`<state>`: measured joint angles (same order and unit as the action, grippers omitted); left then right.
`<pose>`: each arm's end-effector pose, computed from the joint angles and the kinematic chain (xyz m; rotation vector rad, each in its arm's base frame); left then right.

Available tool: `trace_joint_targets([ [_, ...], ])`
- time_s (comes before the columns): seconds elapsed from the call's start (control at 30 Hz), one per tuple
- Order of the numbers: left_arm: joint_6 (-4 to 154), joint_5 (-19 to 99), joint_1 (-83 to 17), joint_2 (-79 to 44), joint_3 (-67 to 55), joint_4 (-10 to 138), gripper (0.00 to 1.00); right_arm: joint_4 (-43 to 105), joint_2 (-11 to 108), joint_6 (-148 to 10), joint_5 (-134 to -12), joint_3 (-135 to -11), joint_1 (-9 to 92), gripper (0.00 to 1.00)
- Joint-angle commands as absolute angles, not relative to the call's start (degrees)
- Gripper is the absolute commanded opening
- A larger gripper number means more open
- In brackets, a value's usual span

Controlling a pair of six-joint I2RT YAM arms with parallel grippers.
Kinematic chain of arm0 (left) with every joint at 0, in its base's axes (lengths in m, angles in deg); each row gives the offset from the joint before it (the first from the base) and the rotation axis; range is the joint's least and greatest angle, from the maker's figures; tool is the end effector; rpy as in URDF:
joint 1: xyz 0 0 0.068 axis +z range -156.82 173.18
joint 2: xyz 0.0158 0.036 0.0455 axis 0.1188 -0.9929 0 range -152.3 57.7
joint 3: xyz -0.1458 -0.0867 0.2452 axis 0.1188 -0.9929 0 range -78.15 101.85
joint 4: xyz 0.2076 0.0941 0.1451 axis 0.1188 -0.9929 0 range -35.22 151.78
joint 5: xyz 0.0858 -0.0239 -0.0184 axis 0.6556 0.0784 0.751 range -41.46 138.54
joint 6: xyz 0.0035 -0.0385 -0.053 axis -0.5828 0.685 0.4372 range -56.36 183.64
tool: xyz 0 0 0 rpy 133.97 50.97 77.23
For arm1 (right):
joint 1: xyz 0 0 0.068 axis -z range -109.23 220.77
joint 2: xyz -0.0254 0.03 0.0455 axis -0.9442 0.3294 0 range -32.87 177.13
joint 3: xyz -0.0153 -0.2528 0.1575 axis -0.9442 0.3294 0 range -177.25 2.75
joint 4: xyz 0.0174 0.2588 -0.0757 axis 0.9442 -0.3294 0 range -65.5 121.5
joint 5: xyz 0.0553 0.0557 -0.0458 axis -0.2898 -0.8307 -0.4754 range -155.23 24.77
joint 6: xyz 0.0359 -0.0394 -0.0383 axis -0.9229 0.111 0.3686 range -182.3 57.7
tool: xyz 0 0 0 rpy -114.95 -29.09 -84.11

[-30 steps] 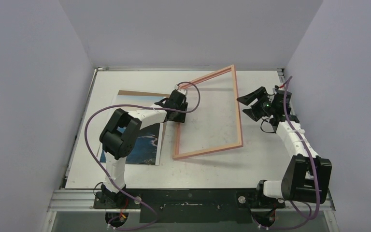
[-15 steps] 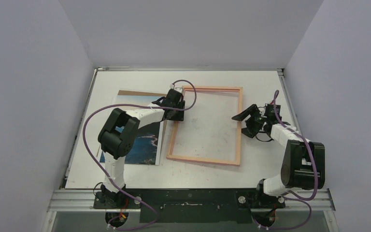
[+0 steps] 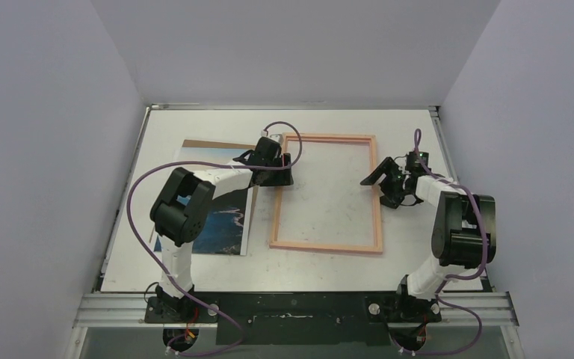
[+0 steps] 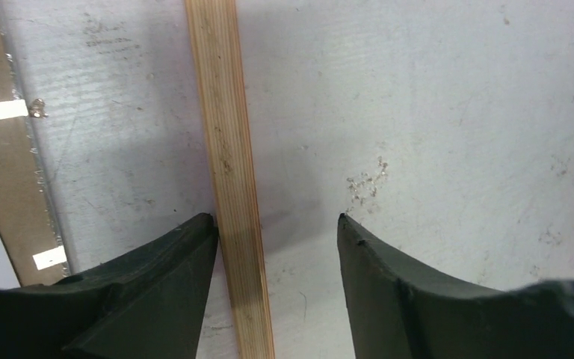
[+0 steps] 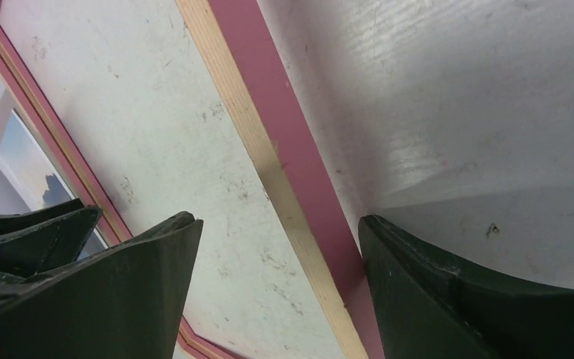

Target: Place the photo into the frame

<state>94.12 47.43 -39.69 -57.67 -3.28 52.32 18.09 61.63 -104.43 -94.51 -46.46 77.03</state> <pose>0.3836 -0.2491 0.1600 0.0612 2.5098 -0.5012 0.3269 -0.0105 0.1626 0.9067 2.4892 0.8846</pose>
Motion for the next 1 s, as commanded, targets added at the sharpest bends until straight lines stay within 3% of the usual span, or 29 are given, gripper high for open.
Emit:
trace_joint_targets([
  [0.0,97.59,38.25,-39.92,-60.14,-8.16,46.55,0.62,17.89,63.67,-99.63,-90.51,-50.18,75.83,0.82],
  [0.23,97.67,35.27,-38.63,-58.50,-10.17,47.03,0.72,12.07,64.83,-93.90,-79.54,-54.98,74.15,1.00],
  [0.33,97.08,35.54,-38.72,-57.90,-11.03,47.81,0.68,9.98,64.10,-92.52,-73.21,-55.18,72.74,0.90],
  [0.73,97.71,27.41,-39.40,-54.71,-13.74,50.42,0.69,7.80,56.68,-89.15,-61.52,-58.61,65.94,0.90],
  [0.8,97.40,26.31,-38.90,-53.93,-13.36,50.20,0.73,6.71,54.89,-88.86,-59.71,-59.88,64.87,0.90],
  [0.9,95.20,25.16,-36.88,-51.80,-11.40,46.82,0.92,5.52,51.38,-89.03,-58.48,-61.20,62.77,0.90],
  [0.97,92.13,24.79,-33.79,-49.43,-9.76,42.96,0.97,4.82,49.05,-89.73,-57.42,-61.70,60.17,0.90],
])
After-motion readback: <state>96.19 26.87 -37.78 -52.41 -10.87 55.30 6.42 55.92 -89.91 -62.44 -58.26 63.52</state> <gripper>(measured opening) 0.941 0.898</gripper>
